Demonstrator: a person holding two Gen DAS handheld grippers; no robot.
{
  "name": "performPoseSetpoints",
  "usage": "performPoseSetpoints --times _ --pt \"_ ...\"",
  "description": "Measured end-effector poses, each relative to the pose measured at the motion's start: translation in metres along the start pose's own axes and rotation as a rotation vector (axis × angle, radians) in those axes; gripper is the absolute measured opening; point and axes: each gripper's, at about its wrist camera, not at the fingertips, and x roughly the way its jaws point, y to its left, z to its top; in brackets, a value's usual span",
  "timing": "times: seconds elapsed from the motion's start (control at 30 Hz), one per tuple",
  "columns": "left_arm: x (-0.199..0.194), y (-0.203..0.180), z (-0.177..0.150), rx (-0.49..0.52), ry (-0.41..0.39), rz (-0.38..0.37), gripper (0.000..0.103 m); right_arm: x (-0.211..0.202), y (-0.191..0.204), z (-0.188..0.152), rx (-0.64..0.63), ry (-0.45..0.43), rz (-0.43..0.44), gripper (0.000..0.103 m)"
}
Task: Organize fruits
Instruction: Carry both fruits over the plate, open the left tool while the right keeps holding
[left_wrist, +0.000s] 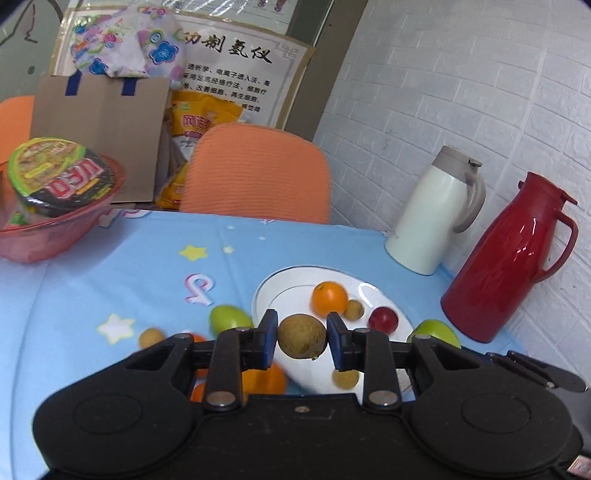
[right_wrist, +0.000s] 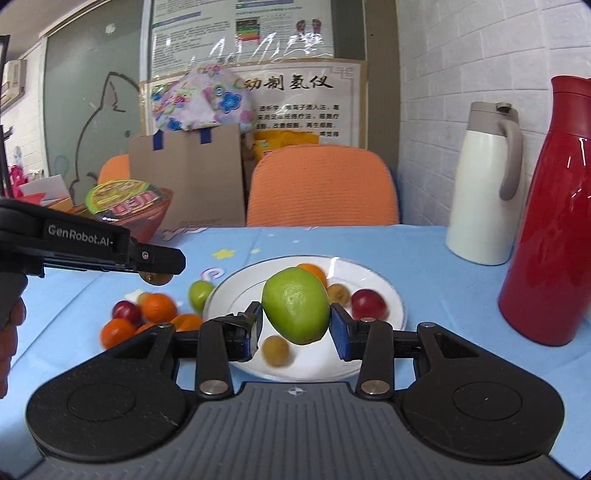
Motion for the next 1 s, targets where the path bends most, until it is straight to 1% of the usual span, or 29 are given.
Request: performPoseSetpoints --times 0.1,0.17,0.43,0.63,1.0 --pt "0.024 -0.003 0.011 -0.001 0.027 -0.005 0.092 0.011 -0.008 0.002 0.007 0.004 -0.017 0.068" --pt "0.042 0.000 0.016 -0.031 0.059 -0.030 0.092 0.019 -0.012 0.001 0.016 0.012 -0.014 0.068" --pt "0.092 0.007 0.017 -0.049 0.119 -0.016 0.092 0.058 -0.010 -0.002 0.024 0.063 0.028 0.068" --pt "0.113 0.012 0.016 -0.052 0.144 -0.005 0.092 0.083 -0.006 -0.002 0.022 0.104 0.065 0.068" --pt "0.125 0.015 0.013 -0.048 0.154 -0.009 0.092 0.105 0.003 -0.006 -0.008 0.143 0.097 0.068"
